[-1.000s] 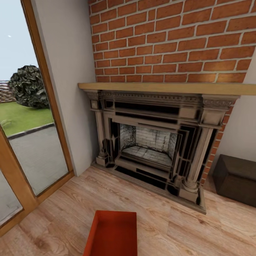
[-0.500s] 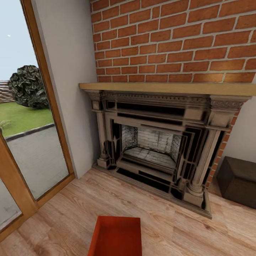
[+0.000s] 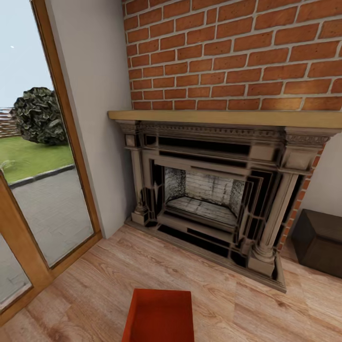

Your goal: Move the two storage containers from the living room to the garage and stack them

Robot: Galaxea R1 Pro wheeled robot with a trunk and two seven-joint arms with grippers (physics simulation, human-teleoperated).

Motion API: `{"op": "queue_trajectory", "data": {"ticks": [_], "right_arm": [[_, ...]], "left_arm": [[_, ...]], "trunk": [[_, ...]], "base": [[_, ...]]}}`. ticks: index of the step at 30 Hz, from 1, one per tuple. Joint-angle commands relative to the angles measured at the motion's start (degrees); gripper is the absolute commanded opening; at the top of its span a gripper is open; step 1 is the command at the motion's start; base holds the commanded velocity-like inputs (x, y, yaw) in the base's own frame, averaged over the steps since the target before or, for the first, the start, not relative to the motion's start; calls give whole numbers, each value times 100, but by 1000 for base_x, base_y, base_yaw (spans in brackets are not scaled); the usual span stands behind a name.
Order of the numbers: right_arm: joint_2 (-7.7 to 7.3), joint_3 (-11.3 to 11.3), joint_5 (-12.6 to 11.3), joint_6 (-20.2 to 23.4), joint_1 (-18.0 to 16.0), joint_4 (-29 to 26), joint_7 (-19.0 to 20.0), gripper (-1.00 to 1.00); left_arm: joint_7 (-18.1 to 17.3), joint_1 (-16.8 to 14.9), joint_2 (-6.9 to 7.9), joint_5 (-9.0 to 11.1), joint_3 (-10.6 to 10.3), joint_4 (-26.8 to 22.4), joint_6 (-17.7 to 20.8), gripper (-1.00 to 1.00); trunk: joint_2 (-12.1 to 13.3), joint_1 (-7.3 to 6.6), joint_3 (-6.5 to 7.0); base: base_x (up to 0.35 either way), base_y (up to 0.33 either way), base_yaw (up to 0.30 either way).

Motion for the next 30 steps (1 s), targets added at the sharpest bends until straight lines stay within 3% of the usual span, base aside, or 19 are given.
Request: {"op": "queue_trajectory", "data": {"ticks": [1, 16, 30], "right_arm": [[1, 41, -25, -32, -6, 17, -12, 100], [5, 41, -25, -29, -6, 17, -12, 100], [3, 41, -25, -30, -6, 17, -12, 100]], "left_arm": [[6, 1, -1, 11, 17, -6, -8, 100], [4, 1, -1, 11, 17, -5, -8, 100], [3, 1, -1, 11, 17, -6, -8, 100]], "trunk": [[-3, 0, -5], [-3, 0, -5], [-3, 0, -5]], "base": [[0, 8, 0], [0, 1, -90], [0, 0, -3]]}}
